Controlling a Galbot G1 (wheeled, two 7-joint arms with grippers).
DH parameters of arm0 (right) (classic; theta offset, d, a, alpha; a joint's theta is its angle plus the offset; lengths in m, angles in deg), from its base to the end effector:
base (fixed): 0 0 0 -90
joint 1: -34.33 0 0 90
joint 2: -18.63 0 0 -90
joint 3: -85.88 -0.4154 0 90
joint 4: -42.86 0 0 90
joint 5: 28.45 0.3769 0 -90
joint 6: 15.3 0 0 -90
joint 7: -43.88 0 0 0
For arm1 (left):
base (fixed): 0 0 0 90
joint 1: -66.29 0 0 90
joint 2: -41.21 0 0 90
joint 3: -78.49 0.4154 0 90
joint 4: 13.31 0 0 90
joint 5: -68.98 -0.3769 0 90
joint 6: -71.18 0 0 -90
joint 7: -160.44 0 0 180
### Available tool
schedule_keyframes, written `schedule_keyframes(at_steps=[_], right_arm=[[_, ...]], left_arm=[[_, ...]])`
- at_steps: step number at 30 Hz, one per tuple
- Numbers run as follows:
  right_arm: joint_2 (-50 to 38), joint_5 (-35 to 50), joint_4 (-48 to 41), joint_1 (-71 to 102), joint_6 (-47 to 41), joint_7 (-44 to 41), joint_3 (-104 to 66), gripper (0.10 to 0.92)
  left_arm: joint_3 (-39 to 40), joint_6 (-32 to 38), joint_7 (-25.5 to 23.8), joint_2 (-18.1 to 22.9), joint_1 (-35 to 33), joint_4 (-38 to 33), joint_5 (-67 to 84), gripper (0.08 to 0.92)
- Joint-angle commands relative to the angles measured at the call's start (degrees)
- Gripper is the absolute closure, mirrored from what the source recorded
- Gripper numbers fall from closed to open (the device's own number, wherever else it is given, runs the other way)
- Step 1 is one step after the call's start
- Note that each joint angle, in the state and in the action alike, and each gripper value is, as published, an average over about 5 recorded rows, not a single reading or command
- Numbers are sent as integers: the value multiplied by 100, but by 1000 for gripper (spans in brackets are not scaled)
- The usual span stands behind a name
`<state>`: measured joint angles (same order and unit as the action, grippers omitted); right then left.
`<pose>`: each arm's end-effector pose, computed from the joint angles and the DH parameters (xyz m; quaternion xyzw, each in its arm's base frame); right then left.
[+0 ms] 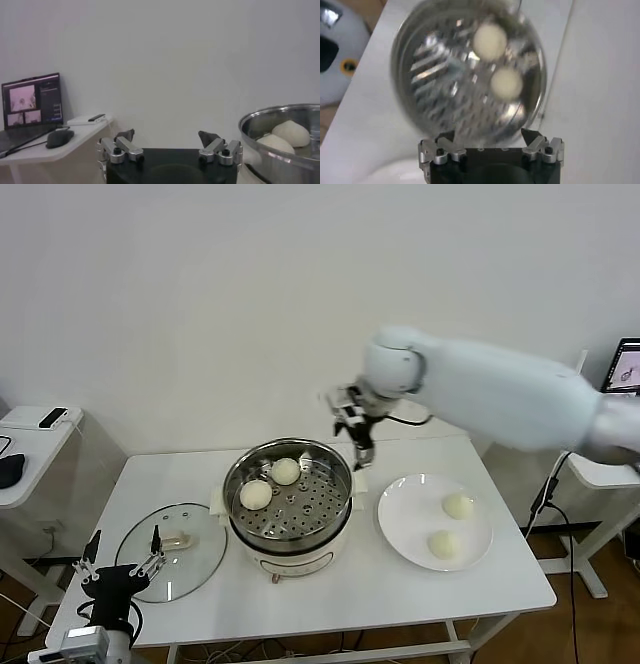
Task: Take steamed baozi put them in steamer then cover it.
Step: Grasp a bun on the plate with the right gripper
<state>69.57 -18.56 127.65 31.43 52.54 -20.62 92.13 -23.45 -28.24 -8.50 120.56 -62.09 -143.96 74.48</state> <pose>0.5856 0.0064 -0.0113 0.5393 -0.5035 0.6158 0.2764 0.1224 0.0895 -0.2960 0.1227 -0.9872 -0.0921 0.0429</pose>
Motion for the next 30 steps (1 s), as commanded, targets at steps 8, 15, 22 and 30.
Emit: schedule_keyframes(at_steps=[8, 15, 22, 30], right_arm=[[-2325, -1310, 574, 2284, 541, -211, -1632, 203], [-2197, -1779, 100, 3231, 767, -332, -2169, 203], [-1766, -1925, -292, 3596, 755, -153, -2142, 203], [-1101, -2016, -682, 3673, 657, -42, -2164, 203]], left_arm=[[15, -5, -6, -14, 37, 109, -36, 177], [13, -17, -8, -45, 73, 188, -58, 177], [36, -15, -10, -35, 71, 259, -104, 177], [16, -18, -8, -20, 60, 297, -143, 177]])
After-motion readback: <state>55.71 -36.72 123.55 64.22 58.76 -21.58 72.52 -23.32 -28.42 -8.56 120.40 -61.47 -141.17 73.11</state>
